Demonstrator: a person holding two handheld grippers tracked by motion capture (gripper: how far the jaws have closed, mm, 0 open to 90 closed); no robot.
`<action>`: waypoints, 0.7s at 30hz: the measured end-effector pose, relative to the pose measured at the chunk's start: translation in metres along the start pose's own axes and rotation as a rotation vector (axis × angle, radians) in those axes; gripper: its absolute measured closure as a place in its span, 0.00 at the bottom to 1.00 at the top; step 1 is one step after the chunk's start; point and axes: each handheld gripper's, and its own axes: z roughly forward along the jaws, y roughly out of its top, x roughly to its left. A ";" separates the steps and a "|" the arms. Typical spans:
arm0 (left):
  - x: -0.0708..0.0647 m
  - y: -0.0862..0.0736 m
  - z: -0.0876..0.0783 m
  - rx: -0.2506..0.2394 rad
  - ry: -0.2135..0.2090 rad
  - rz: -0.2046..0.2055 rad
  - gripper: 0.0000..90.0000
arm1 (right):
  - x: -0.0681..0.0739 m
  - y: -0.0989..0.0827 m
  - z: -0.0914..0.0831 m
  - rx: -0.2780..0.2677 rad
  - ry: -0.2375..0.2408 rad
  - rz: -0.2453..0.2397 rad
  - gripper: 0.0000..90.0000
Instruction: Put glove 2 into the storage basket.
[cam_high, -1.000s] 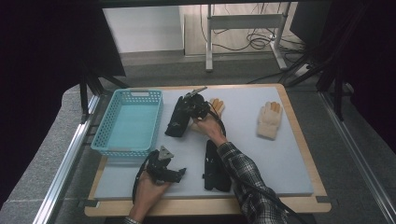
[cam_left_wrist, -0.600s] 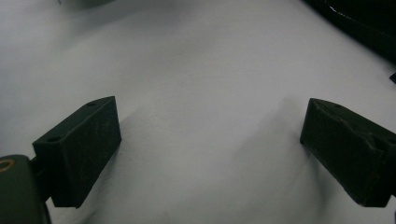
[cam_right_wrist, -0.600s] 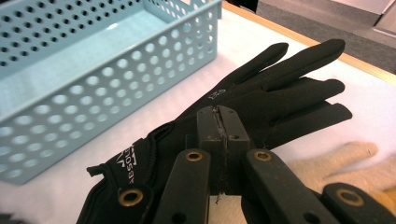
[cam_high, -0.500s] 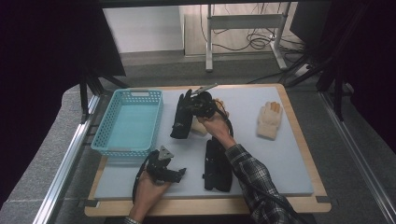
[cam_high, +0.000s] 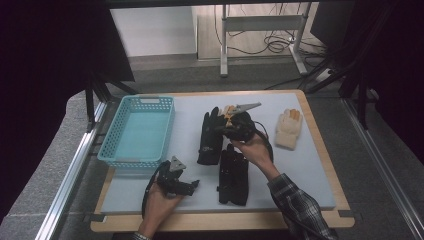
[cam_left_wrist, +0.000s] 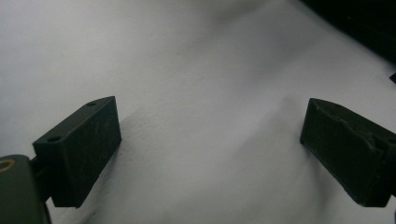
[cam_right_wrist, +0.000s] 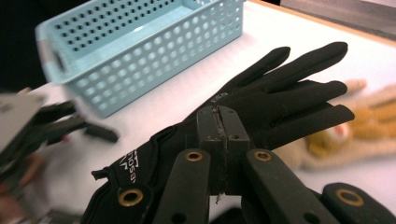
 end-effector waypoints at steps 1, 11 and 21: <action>0.000 0.000 0.000 0.002 -0.001 0.001 0.06 | 0.002 -0.005 -0.007 -0.006 0.009 0.008 0.99; 0.000 0.000 0.000 -0.003 0.001 -0.003 0.06 | 0.026 -0.055 -0.068 -0.044 0.037 0.021 0.99; -0.001 0.000 0.000 -0.005 0.001 -0.008 0.06 | 0.030 -0.095 -0.063 -0.006 0.049 0.036 0.99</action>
